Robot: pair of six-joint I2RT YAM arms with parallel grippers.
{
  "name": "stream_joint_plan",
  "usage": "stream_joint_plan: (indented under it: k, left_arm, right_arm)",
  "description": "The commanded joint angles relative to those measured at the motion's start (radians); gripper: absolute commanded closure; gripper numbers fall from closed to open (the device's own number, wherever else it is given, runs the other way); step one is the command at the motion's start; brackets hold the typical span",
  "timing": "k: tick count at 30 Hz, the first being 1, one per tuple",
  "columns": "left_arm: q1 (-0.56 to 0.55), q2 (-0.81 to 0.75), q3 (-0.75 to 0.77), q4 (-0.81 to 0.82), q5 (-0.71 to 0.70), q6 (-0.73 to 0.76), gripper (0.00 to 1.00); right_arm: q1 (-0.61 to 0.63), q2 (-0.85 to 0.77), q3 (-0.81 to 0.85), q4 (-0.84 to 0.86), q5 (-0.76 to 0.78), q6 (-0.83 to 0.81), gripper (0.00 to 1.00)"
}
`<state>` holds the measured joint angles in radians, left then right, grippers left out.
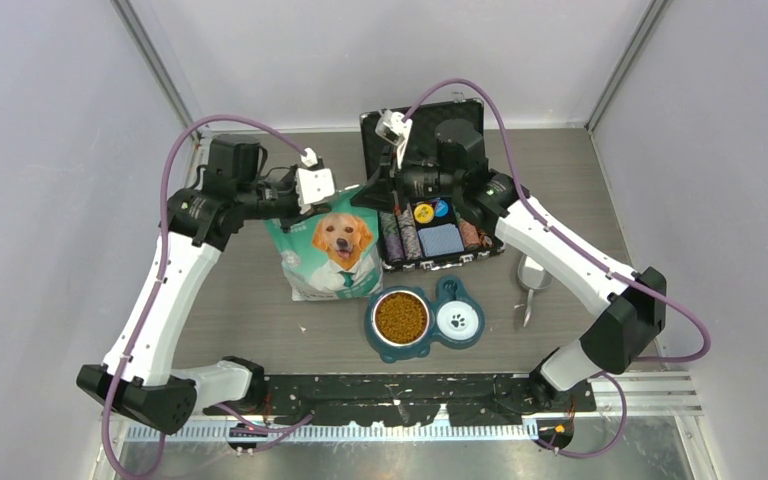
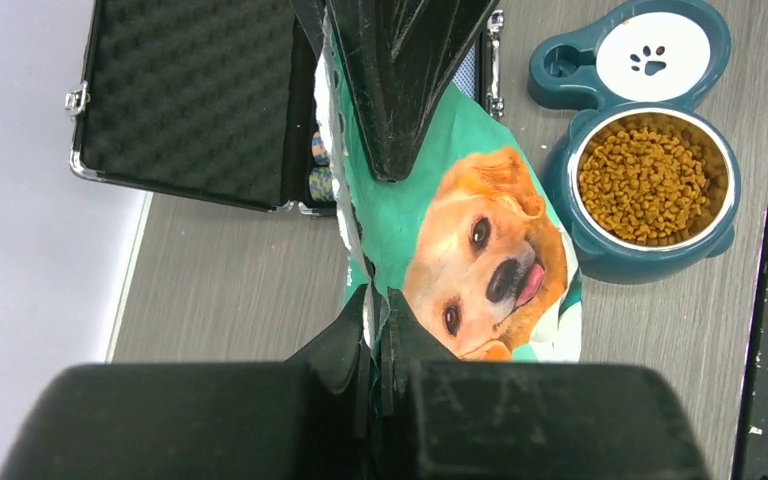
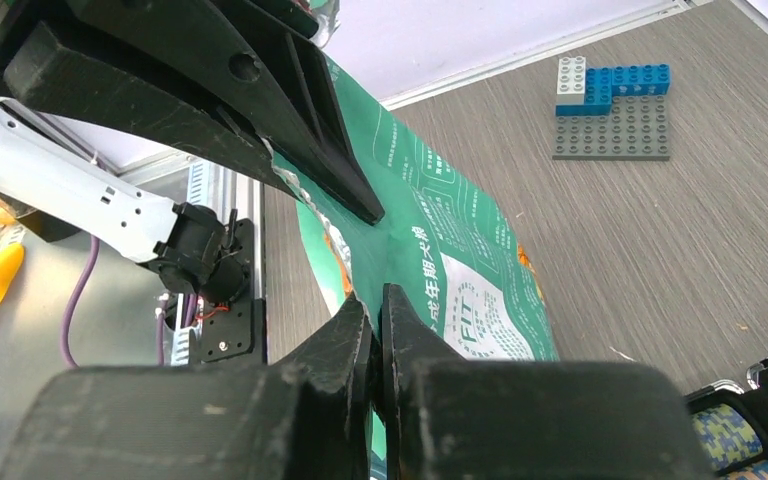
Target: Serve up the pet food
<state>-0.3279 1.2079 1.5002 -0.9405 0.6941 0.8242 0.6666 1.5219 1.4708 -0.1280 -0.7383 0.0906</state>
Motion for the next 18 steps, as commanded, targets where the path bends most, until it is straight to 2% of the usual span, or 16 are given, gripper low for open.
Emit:
stream_joint_plan:
  k: [1,4,7,10,12,18]
  left_arm:
    - [0.002,-0.019,-0.014,-0.017,-0.077,-0.004,1.0]
    - [0.003,-0.028,-0.01,-0.015,-0.07,-0.006,1.0]
    - [0.003,-0.02,0.008,-0.012,-0.06,-0.037,1.0]
    - [0.002,-0.003,0.028,-0.024,-0.026,-0.055,1.0]
    - [0.002,0.005,0.041,-0.037,-0.006,-0.064,1.0]
    - [0.003,0.015,0.054,-0.059,0.022,-0.059,1.0]
  right_arm:
    - [-0.023,-0.122,0.027,0.219,-0.026,0.038,0.95]
    - [-0.039,-0.116,0.026,0.203,-0.094,0.015,0.95]
    - [-0.042,-0.119,0.027,0.102,-0.189,-0.133,0.9]
    - [-0.042,-0.145,-0.007,0.048,-0.179,-0.263,0.68]
    - [-0.043,-0.16,-0.03,0.032,-0.166,-0.357,0.59]
    - [-0.042,-0.135,-0.012,0.044,-0.17,-0.366,0.56]
